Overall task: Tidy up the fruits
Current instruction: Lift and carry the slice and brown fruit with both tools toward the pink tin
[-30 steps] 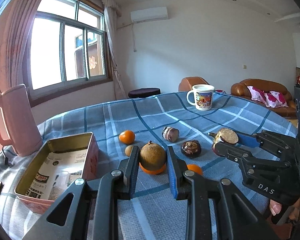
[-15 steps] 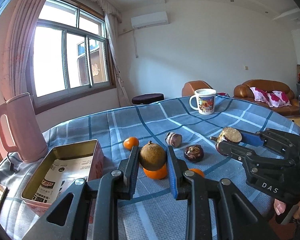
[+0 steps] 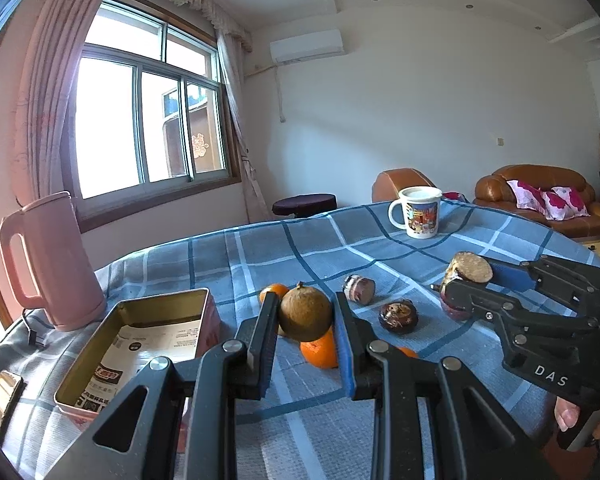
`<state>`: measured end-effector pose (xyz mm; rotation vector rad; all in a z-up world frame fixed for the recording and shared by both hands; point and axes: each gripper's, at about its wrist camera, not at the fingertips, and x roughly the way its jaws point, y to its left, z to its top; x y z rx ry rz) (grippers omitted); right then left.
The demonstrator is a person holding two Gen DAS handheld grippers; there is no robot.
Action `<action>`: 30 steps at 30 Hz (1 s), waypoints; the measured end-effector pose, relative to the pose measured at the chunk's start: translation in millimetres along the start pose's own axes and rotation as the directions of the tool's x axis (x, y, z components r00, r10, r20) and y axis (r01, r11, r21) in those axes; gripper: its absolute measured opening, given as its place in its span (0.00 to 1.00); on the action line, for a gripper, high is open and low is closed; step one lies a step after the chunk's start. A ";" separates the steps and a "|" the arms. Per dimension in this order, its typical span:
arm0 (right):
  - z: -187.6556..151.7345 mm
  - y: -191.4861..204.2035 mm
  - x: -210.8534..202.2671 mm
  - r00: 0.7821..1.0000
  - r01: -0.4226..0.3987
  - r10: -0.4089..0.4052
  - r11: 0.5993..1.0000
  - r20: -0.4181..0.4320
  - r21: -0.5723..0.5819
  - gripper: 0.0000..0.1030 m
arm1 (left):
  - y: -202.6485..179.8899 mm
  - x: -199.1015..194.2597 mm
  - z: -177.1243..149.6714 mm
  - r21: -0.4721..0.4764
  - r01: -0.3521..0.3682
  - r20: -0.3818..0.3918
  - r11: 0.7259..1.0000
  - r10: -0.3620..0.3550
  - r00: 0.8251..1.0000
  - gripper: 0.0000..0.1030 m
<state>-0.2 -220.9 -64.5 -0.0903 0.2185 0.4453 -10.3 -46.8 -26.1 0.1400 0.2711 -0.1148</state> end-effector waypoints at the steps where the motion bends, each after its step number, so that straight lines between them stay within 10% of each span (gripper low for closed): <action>1: 2.0 0.2 0.6 1.000 -0.003 0.003 1.000 0.002 -0.003 0.36 | 1.1 0.3 0.7 -0.002 -0.004 -0.001 1.000 0.004 1.000 0.27; 30: 79.5 68.3 66.4 0.977 -0.213 0.207 0.967 -0.059 -0.136 0.36 | 99.1 29.1 -1.5 -0.108 -0.188 -0.172 0.976 0.168 0.971 0.27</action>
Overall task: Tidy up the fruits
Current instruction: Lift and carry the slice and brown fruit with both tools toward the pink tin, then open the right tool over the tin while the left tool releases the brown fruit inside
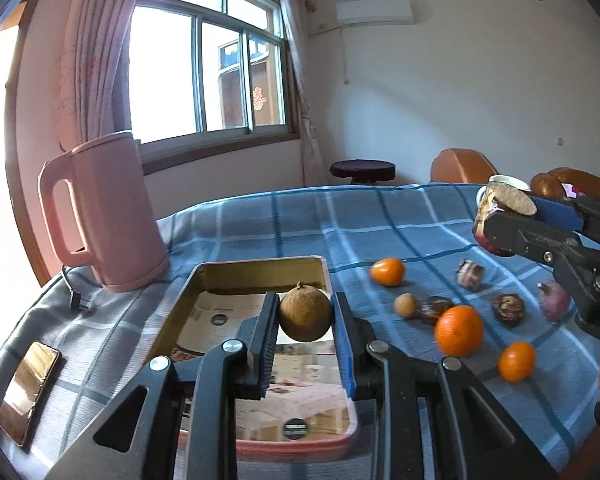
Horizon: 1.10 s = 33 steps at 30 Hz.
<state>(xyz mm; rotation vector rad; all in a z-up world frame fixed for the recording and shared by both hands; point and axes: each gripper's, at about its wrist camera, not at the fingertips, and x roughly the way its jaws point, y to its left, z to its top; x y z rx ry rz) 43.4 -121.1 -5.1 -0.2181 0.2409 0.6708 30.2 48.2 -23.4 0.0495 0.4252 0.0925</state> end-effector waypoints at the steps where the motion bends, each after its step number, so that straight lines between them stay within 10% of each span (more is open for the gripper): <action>1: 2.0 1.8 3.8 1.000 -0.007 0.007 1.000 -0.005 -0.003 0.36 | 3.4 1.8 0.2 0.000 -0.007 -0.005 1.000 0.007 1.000 0.27; 33: 6.3 59.8 145.6 0.953 -0.154 0.150 0.988 -0.264 0.005 0.36 | 73.2 67.2 7.4 -0.027 -0.052 -0.178 0.998 0.047 0.983 0.27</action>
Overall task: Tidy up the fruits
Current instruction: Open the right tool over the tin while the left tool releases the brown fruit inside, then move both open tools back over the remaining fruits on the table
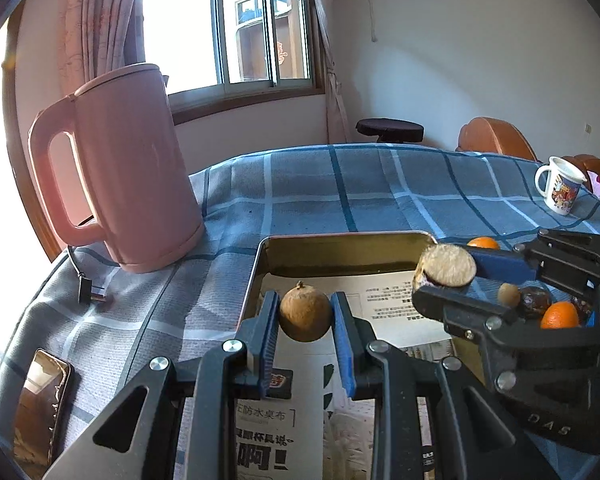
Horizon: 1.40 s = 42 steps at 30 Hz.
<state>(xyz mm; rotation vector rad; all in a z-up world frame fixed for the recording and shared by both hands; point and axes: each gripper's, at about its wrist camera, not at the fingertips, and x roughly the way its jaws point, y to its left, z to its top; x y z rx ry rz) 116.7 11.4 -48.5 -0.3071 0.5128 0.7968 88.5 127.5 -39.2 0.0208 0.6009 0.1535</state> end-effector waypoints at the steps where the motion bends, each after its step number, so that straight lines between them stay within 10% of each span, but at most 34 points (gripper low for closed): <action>1: -0.5 0.6 1.3 1.000 0.000 0.000 1.000 -0.003 0.000 0.36 | -0.1 0.9 -0.1 0.001 -0.001 -0.004 1.000 0.001 1.000 0.27; 24: -5.2 4.3 26.1 0.997 -0.005 0.006 1.000 -0.078 0.003 0.37 | -1.7 21.1 -4.8 0.028 -0.029 -0.075 0.999 0.031 0.997 0.27; 30: -4.5 4.7 24.2 0.998 0.010 -0.010 1.000 -0.067 -0.001 0.51 | 3.4 18.2 -5.1 0.009 -0.039 -0.070 0.999 0.040 0.997 0.27; 34: -3.6 2.6 17.8 0.999 0.007 -0.006 1.000 -0.052 0.016 0.62 | 8.1 10.0 -4.2 -0.014 -0.040 -0.058 0.999 0.039 0.998 0.38; 38: -5.6 -3.0 2.6 0.999 0.017 -0.016 0.999 -0.037 0.035 0.73 | 10.0 -8.1 -3.2 -0.034 -0.059 -0.015 0.998 0.059 0.998 0.70; 42: -10.5 -11.3 -17.2 0.999 0.037 -0.036 0.998 -0.021 0.052 0.77 | 2.4 -27.1 -3.3 -0.033 -0.029 0.027 0.999 0.029 0.999 0.74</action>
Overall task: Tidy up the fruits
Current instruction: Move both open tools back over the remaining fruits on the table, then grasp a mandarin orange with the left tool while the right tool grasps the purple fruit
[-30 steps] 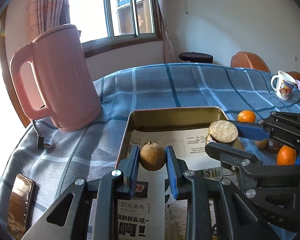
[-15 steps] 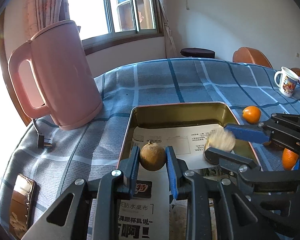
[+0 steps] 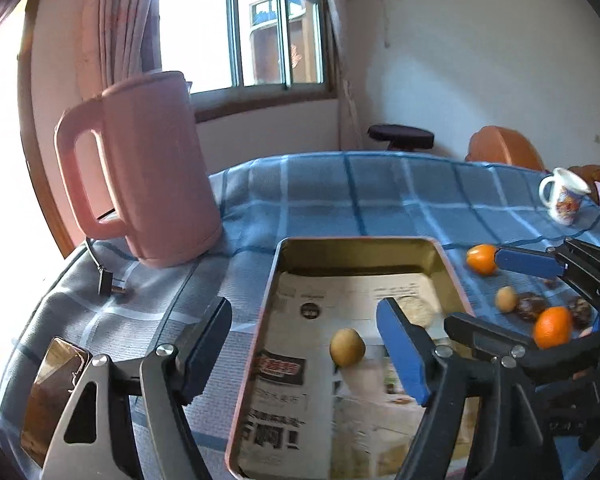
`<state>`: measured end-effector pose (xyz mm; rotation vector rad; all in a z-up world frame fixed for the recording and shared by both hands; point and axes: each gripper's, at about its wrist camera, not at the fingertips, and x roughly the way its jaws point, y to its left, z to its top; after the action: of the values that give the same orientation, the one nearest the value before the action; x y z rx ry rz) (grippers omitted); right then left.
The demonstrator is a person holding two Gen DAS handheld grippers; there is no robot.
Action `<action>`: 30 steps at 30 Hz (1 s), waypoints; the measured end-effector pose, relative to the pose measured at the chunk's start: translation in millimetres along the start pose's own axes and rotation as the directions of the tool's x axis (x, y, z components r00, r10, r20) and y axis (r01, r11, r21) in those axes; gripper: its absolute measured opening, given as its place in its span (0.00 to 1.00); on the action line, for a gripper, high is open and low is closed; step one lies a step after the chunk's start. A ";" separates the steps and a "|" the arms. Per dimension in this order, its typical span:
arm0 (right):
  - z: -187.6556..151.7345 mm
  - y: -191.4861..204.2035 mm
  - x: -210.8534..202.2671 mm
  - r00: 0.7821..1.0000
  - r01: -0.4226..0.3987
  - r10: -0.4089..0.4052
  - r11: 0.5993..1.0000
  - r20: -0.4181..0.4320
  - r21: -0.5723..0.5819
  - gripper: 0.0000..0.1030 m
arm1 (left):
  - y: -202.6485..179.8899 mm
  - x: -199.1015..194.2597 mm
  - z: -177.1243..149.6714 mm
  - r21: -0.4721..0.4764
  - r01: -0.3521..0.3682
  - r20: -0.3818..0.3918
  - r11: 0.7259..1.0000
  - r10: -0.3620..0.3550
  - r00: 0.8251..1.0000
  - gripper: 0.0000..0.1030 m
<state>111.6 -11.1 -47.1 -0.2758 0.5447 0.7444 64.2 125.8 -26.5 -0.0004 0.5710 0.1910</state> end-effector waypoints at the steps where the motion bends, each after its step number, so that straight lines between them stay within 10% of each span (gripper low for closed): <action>1: -1.3 -2.0 -5.6 1.000 0.006 -0.006 1.000 0.005 0.003 0.77 | -4.3 -4.0 0.4 0.004 0.002 0.008 1.000 -0.002 1.000 0.74; 11: -47.7 -50.0 -102.0 0.984 0.146 -0.154 0.985 0.086 0.087 0.88 | -85.8 -36.1 -8.8 0.050 0.187 0.026 0.981 -0.188 0.982 0.74; 18: -111.2 -104.8 -152.6 0.920 0.362 -0.386 0.905 0.070 0.223 0.93 | -167.8 -35.7 -28.2 0.143 0.333 -0.071 0.932 -0.326 0.943 0.74; 30: -153.2 -151.5 -161.8 0.895 0.411 -0.445 0.845 0.024 0.342 0.93 | -220.6 -25.2 -45.9 0.191 0.443 -0.207 0.876 -0.405 0.891 0.74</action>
<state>63.6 -274.6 -76.2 -0.0403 0.4771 0.2205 58.4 -97.9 -63.2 0.0871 0.7383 -0.3119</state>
